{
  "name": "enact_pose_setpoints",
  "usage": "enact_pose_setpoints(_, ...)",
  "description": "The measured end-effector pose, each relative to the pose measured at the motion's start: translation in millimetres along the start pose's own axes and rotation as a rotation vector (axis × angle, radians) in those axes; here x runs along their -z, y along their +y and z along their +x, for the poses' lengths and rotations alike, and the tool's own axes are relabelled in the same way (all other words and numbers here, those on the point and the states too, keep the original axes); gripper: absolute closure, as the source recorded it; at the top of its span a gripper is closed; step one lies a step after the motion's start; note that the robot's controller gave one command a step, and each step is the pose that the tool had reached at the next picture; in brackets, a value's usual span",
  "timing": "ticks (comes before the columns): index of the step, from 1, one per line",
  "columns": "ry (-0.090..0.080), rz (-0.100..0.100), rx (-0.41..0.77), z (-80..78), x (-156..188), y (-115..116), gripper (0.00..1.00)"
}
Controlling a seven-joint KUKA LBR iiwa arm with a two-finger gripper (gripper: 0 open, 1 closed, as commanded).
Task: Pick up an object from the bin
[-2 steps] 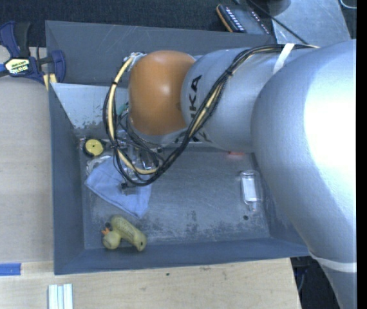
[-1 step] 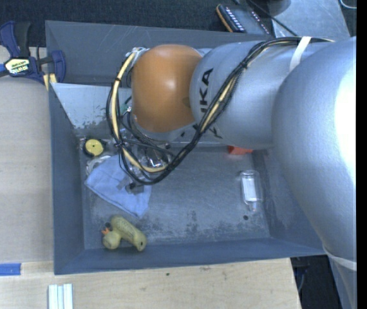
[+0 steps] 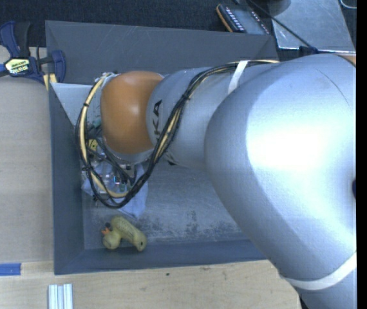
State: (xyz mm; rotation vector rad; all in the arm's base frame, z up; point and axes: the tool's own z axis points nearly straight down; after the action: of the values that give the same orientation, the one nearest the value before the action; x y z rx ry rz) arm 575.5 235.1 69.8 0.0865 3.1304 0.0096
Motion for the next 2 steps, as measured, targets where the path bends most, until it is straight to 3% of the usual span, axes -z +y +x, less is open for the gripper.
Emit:
enact_pose_setpoints(1,-0.011,0.007,0.128,-1.5,6.1,-15.8,1.0)
enact_pose_setpoints(2,-0.011,0.007,0.128,-1.4,6.0,-15.8,1.0)
